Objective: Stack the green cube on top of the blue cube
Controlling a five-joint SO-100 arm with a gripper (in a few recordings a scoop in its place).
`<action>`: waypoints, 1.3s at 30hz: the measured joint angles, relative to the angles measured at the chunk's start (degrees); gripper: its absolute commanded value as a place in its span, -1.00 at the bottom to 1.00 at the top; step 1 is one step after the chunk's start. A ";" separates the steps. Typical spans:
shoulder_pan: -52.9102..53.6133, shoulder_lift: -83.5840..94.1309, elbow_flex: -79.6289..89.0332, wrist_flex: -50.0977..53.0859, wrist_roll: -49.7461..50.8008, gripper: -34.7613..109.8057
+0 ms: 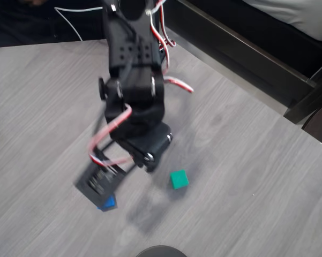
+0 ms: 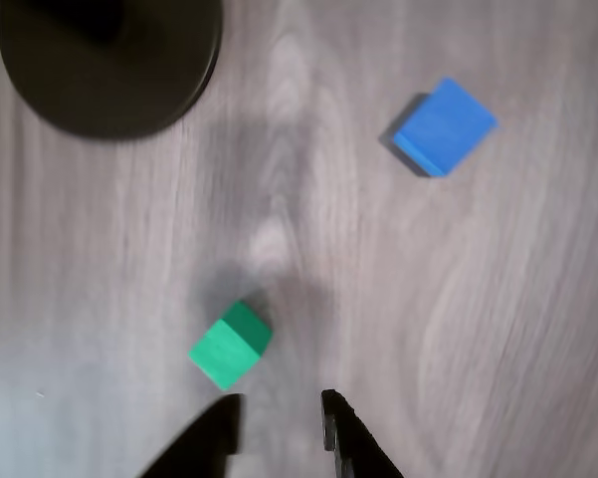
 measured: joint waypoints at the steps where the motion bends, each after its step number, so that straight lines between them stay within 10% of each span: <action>1: -0.62 -1.93 -1.32 0.62 -2.81 -0.20; 39: -9.49 -33.66 -21.97 5.80 -18.72 -0.09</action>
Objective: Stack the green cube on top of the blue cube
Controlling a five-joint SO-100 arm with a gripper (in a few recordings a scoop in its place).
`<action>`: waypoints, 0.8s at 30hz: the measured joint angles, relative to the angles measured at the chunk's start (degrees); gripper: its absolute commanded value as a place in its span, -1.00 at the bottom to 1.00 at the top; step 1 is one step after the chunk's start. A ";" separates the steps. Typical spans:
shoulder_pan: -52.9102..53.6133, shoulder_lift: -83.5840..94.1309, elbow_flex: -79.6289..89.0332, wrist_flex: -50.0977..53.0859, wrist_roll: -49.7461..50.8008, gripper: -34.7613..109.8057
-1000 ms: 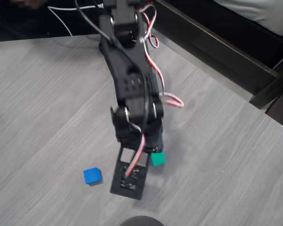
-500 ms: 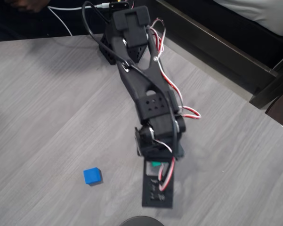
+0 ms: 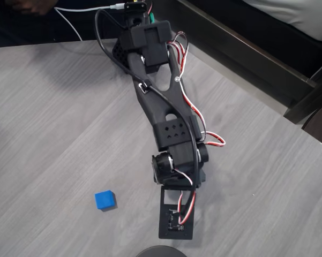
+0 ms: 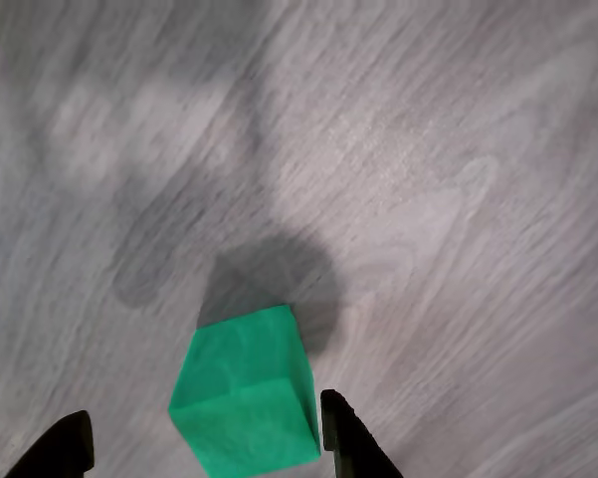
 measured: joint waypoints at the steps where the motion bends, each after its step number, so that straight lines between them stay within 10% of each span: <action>1: 0.00 -0.70 -0.53 0.00 -0.09 -0.10; 15: 1.58 -3.16 -2.37 -2.46 2.46 -0.52; 24: 2.64 1.93 -5.98 -1.93 28.56 -0.52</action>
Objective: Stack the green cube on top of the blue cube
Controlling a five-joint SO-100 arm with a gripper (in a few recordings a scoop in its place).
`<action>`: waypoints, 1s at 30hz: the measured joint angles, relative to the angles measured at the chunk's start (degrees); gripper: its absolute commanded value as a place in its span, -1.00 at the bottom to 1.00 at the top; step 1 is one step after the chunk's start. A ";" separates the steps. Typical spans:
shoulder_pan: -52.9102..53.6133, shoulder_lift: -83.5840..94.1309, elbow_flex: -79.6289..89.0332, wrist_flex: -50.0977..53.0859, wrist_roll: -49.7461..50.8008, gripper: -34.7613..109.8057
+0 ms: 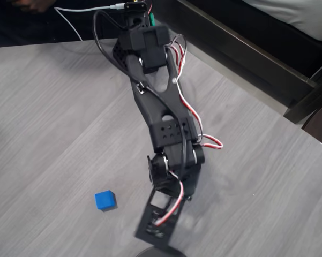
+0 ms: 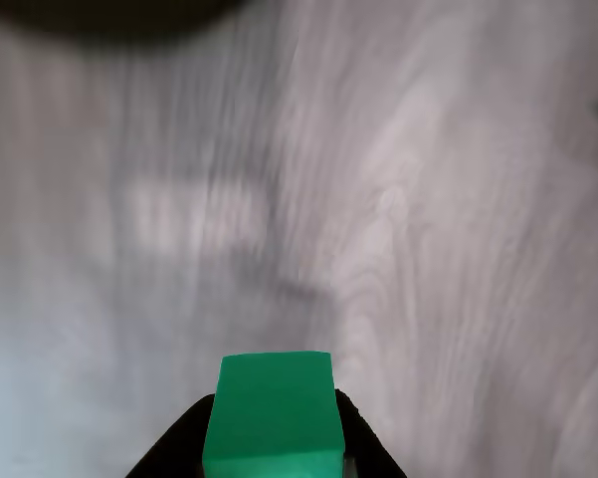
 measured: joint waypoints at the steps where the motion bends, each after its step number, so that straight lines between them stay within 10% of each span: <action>1: 0.97 1.41 -0.44 0.00 4.04 -0.52; 12: 12.57 7.91 -1.05 12.22 26.28 -0.52; 30: 28.12 -17.49 -36.39 19.07 23.64 -0.52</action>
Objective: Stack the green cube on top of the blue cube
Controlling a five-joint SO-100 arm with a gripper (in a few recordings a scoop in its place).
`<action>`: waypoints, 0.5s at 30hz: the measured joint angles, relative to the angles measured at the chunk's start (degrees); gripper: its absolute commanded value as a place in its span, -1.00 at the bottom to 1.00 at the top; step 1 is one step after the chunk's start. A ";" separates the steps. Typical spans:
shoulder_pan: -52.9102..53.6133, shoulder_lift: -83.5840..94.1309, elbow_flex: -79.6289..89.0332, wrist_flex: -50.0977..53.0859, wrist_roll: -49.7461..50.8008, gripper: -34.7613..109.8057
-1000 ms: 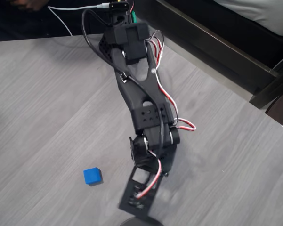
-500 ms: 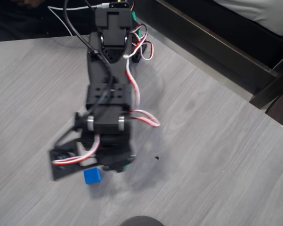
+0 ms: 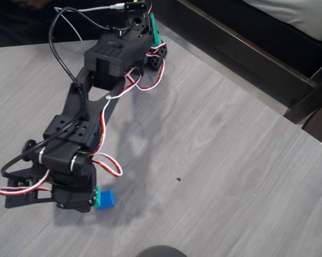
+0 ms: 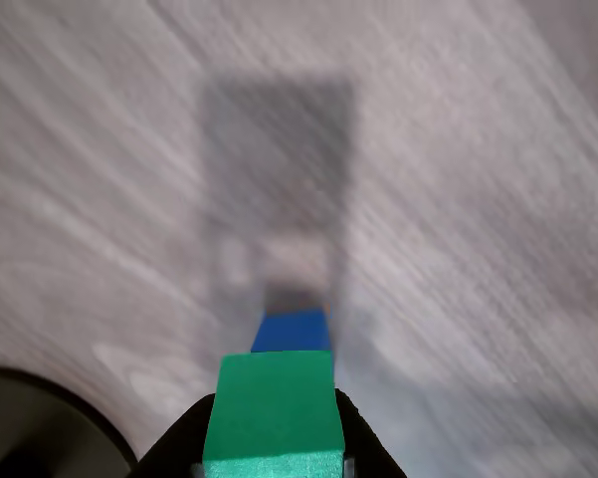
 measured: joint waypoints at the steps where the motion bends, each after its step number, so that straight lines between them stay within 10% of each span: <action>1: -0.09 0.00 -0.09 0.18 0.26 -0.52; 15: -4.22 -2.55 -0.09 0.53 -0.09 -0.52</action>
